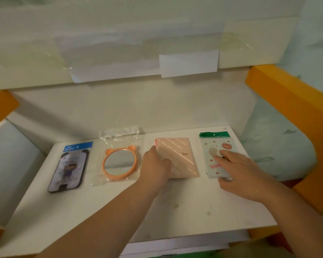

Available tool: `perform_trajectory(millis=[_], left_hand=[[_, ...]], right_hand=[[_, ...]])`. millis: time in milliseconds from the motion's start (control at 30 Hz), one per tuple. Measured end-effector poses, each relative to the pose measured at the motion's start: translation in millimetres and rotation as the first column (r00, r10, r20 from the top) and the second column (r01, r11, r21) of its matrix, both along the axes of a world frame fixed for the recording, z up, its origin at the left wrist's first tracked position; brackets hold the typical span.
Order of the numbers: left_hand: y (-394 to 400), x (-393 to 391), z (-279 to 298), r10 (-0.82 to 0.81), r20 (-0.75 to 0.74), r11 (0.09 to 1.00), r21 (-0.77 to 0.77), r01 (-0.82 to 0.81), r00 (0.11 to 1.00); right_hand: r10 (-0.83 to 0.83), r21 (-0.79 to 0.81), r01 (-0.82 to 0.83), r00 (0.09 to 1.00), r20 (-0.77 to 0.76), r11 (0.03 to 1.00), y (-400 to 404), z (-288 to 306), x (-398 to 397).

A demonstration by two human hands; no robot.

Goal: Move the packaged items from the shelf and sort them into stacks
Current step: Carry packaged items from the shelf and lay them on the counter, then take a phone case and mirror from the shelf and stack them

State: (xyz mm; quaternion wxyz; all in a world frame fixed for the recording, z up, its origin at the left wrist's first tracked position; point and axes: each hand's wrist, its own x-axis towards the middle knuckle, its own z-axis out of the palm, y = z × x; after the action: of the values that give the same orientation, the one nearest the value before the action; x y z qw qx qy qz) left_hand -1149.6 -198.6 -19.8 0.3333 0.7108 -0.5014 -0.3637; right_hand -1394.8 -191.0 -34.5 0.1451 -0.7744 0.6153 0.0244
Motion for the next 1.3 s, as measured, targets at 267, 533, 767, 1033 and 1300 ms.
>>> perform_trajectory(millis=[267, 533, 767, 1033, 1300], left_hand=[[26, 17, 21, -0.155, 0.279, 0.978, -0.094, 0.188, 0.948], [57, 92, 31, -0.103, 0.668, 0.933, -0.192, 0.305, 0.737], [96, 160, 59, 0.031, 0.821, 0.953, -0.196, 0.230, 0.570], [180, 234, 104, 0.318, 0.747, 0.898, -0.436, 0.068, 0.584], [262, 361, 108, 0.420, 0.710, 0.896, -0.425, -0.131, 0.565]], right_hand=[[-0.004, -0.101, 0.017, 0.991, 0.131, 0.995, 3, 20, 21], [0.184, -0.323, -0.065, 0.918, 0.352, 0.944, 9, 59, 99], [0.315, -0.373, -0.140, 0.826, 0.467, 0.917, 10, 65, 185], [0.455, -0.416, -0.265, 0.755, 0.472, 0.870, 45, 84, 287], [0.609, -0.496, -0.383, 0.649, 0.456, 0.780, 116, 117, 411]])
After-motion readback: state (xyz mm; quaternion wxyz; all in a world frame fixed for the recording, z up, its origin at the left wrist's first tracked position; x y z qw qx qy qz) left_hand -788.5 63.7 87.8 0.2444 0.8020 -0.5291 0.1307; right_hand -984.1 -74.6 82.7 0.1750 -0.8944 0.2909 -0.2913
